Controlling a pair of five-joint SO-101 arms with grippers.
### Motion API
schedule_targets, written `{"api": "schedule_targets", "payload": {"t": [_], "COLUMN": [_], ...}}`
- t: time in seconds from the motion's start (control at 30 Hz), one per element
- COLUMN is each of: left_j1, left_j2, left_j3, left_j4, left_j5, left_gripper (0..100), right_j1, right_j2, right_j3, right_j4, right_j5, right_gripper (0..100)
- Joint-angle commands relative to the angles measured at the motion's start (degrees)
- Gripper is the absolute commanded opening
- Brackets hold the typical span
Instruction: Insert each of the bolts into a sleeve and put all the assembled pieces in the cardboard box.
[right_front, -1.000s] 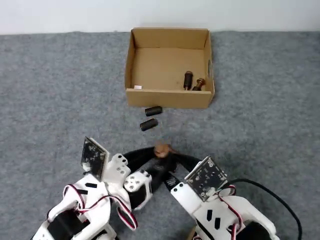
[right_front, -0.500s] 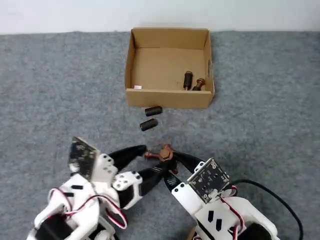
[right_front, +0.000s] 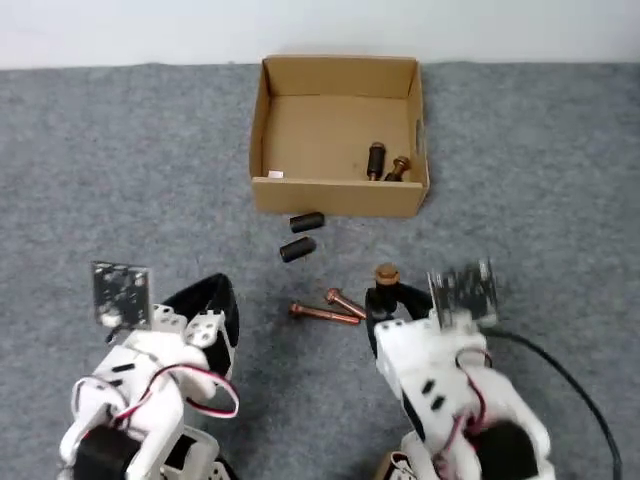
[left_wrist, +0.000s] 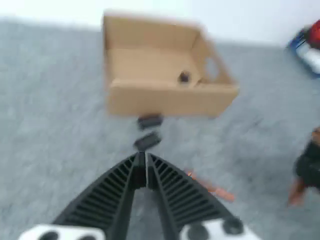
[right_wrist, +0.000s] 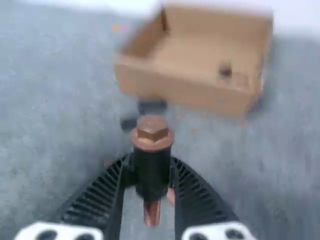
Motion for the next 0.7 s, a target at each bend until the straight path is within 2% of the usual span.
{"api": "schedule_targets", "payload": {"t": [0.0,0.17,0.3,0.67], "left_j1": [-2.9,-3.69,-3.69,-3.69], "left_j2": [0.0,0.0,0.0,0.0], "left_j3": [3.3,6.46,11.47,25.45], "left_j4": [0.0,-0.79,-4.84,-19.25], "left_j5": [-1.41,-15.82,-22.95,-23.3], "left_gripper": [0,1,1,1], "right_j1": [1.63,2.15,2.24,2.95], "right_j2": [11.65,30.02,42.15,70.02], "right_j3": [-9.14,-20.57,-28.92,-48.62], "right_j4": [-1.8,-3.12,-9.36,-25.89], "right_j5": [-3.96,-8.62,-8.97,-8.53], "right_gripper": [0.8,0.8,0.8,0.8]}}
